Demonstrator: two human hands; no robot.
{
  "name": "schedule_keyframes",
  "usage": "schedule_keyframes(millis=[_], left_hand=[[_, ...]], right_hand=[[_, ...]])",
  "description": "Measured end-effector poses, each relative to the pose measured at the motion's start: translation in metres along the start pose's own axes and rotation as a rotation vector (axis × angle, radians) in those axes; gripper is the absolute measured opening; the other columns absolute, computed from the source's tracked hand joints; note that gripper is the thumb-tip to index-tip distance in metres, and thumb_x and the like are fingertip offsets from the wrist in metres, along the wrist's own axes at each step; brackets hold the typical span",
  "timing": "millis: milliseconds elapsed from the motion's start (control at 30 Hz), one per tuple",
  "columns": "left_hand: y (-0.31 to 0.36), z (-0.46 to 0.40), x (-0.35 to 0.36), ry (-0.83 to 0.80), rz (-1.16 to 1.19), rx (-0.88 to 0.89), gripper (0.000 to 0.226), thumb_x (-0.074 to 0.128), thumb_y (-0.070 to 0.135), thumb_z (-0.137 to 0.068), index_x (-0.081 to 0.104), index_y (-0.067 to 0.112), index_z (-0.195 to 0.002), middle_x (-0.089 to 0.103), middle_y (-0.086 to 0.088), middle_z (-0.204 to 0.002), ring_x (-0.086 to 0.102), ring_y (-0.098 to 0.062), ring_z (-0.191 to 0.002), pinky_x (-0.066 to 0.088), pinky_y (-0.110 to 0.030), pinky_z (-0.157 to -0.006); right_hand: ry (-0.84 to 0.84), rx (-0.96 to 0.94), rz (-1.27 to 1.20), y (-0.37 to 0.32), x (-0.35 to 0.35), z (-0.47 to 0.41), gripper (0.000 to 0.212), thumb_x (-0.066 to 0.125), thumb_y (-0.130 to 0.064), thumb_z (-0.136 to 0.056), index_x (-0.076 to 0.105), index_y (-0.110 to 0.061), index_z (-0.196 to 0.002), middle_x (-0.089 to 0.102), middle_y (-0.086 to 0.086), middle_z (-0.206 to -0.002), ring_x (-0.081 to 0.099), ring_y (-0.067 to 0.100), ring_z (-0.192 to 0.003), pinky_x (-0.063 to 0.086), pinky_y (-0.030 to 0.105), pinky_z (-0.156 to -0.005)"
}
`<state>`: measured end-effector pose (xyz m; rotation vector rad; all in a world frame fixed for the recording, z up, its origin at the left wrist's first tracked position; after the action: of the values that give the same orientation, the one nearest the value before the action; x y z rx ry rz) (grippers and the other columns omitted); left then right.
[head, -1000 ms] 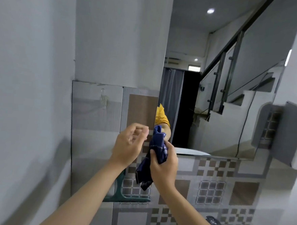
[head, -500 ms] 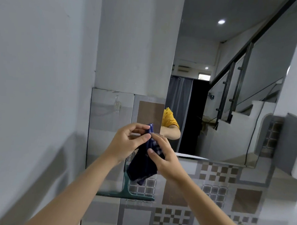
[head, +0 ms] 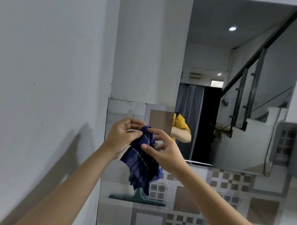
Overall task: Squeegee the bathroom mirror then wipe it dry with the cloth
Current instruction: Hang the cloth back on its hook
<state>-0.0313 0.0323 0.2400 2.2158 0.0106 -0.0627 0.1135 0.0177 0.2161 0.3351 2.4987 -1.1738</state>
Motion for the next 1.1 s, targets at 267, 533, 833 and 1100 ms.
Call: schedule_keyframes(millis=[267, 533, 833, 1100], left_hand=[[0.020, -0.004, -0.015, -0.027, -0.224, 0.071, 0.041, 0.054, -0.012, -0.082, 0.073, 0.023, -0.073, 0.075, 0.007, -0.075, 0.070, -0.014, -0.077, 0.055, -0.025, -0.078], [0.040, -0.013, -0.021, 0.031, -0.709, 0.200, 0.042, 0.044, -0.013, -0.078, 0.076, 0.013, -0.084, 0.068, -0.008, -0.077, 0.060, -0.030, -0.068, 0.051, -0.034, -0.066], [0.045, -0.036, -0.043, 0.283, -0.784, 0.209, 0.028, 0.072, 0.012, -0.078, 0.070, 0.015, -0.106, 0.051, 0.001, -0.096, 0.051, -0.014, -0.091, 0.036, -0.020, -0.080], [0.028, -0.090, -0.058, 0.295, -0.869, 0.185, 0.033, 0.050, -0.006, -0.085, 0.064, 0.005, -0.112, 0.046, -0.010, -0.107, 0.048, -0.018, -0.086, 0.043, -0.022, -0.077]], right_hand=[[-0.020, -0.076, 0.081, -0.013, 0.000, -0.013, 0.050, 0.076, -0.010, -0.079, 0.061, -0.035, -0.119, 0.063, -0.003, -0.095, 0.057, -0.001, -0.063, 0.050, 0.018, -0.066], [0.070, -0.283, 0.479, -0.032, -0.013, -0.038, 0.037, 0.057, 0.001, -0.088, 0.069, -0.025, -0.112, 0.055, 0.006, -0.090, 0.054, 0.019, -0.079, 0.049, 0.028, -0.071], [0.069, -0.545, 0.665, -0.070, -0.002, -0.086, 0.026, 0.058, -0.012, -0.092, 0.067, -0.014, -0.117, 0.046, 0.009, -0.094, 0.048, 0.021, -0.062, 0.044, 0.029, -0.049], [0.017, -0.428, 0.904, -0.052, 0.018, -0.154, 0.044, 0.062, -0.035, -0.091, 0.055, -0.025, -0.133, 0.037, 0.011, -0.117, 0.039, 0.018, -0.079, 0.038, 0.028, -0.061]])
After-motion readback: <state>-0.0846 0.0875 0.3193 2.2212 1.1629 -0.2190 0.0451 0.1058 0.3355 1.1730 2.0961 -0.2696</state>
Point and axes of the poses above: each hand's wrist, its own z-axis away from the middle knuckle, its own x-axis out of the palm, y = z × x, the point moved 9 cm from there along -z, towards the middle knuckle
